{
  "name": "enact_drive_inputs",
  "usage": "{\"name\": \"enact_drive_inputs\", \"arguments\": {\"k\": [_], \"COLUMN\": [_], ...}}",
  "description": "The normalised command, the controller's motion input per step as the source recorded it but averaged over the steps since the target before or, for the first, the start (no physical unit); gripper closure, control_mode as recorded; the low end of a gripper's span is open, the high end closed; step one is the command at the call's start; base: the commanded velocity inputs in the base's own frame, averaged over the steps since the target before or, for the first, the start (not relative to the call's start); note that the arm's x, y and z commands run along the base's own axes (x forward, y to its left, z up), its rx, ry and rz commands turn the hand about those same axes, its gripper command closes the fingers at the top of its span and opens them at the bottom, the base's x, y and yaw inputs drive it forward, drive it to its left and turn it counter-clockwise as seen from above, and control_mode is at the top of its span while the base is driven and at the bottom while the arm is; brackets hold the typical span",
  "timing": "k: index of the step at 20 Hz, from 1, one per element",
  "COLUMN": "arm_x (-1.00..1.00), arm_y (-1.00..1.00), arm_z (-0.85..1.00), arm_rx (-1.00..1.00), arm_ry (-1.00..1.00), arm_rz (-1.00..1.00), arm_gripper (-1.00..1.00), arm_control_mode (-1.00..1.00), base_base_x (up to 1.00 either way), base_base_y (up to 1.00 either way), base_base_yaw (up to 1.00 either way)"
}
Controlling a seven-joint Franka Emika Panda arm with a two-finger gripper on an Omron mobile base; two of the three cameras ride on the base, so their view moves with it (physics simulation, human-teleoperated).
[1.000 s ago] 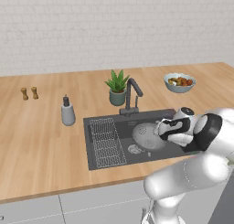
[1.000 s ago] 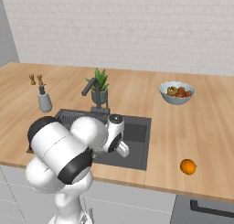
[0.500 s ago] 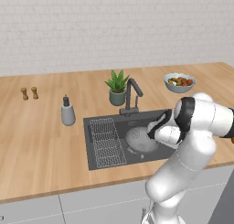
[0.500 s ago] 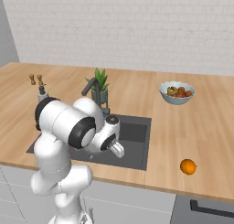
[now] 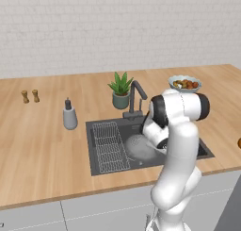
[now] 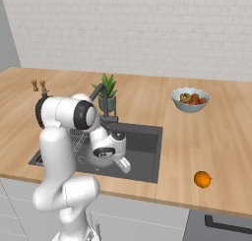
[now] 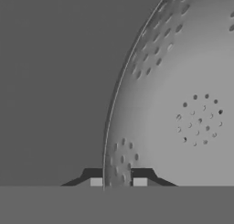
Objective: Put the colander in the sink, put the orange in the colander, and turn on the sink faucet and pour water over the colander.
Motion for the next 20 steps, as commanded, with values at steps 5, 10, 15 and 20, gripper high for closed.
{"name": "enact_drive_inputs", "arguments": {"k": [5, 10, 15, 20], "arm_x": [0.27, 0.03, 0.0, -0.04], "arm_y": [0.0, 0.12, 0.13, 0.01], "arm_z": [-0.5, -0.16, 0.36, 0.83], "arm_rx": [0.14, 0.08, 0.17, 0.26], "arm_ry": [0.0, 0.0, 0.0, 0.0], "arm_rz": [0.0, 0.0, 0.06, 0.06], "arm_gripper": [1.0, -1.0, -1.0, -1.0], "arm_control_mode": [-1.0, -1.0, -1.0, -1.0], "base_base_x": [0.0, 0.0, 0.0, 0.0], "base_base_y": [0.0, 0.0, 0.0, 0.0], "base_base_yaw": [0.0, 0.0, 0.0, 0.0]}}
